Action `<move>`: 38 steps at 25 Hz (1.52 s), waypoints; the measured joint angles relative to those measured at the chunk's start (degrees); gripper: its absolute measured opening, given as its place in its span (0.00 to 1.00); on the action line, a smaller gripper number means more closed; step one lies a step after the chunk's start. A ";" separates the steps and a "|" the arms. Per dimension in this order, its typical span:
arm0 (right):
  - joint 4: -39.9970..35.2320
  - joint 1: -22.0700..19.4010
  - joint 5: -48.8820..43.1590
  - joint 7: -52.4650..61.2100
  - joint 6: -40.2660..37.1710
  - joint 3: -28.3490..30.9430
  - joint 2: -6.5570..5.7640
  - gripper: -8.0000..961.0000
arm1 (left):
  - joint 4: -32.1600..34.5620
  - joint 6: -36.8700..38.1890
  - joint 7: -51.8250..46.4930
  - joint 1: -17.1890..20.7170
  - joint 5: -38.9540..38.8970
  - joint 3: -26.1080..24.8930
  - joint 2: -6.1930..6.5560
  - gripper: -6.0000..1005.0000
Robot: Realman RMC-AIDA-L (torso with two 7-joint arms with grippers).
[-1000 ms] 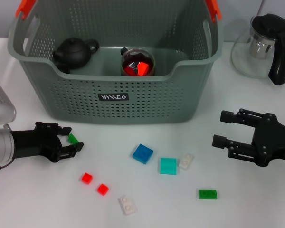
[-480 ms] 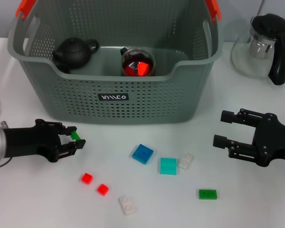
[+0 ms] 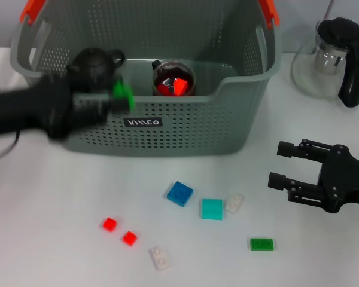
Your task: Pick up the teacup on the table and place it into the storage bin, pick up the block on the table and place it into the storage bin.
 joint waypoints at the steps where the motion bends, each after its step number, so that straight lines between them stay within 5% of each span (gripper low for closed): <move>1: -0.02 -0.09 0.06 0.00 -0.22 0.01 0.00 0.77 | 0.05 -0.34 -1.73 -0.95 -2.42 0.00 0.07 0.41; 6: -0.02 -0.27 0.27 0.00 -1.05 0.05 -0.11 0.77 | 3.25 -8.20 -13.84 -6.96 -8.09 1.73 1.66 0.41; 9: 0.00 -0.31 0.26 0.00 -1.09 0.07 -0.12 0.77 | 6.45 -16.86 -22.67 -10.32 -5.62 9.53 3.83 0.41; 14: -0.02 -0.34 -0.08 -0.18 -1.11 0.77 -0.06 0.77 | 11.40 -28.63 -35.86 -16.70 11.12 23.82 5.59 0.41; 18: 0.10 -0.25 -0.09 -0.35 -1.12 0.78 -0.07 0.76 | 11.39 -35.33 -42.33 -20.48 24.50 32.31 4.50 0.41; 26: 0.10 -0.21 -0.11 -0.26 -0.95 0.76 0.01 0.77 | 10.51 -43.97 -49.87 -21.72 36.34 42.69 0.89 0.41; 33: 0.14 0.14 -0.11 -0.11 -0.83 0.76 -0.03 0.77 | 11.22 -43.72 -50.18 -21.87 34.92 42.56 -0.02 0.51; 38: 0.16 -0.11 -0.10 -0.44 -0.63 0.75 0.13 0.77 | 19.78 -40.03 -44.10 -15.29 19.02 37.47 -0.71 0.61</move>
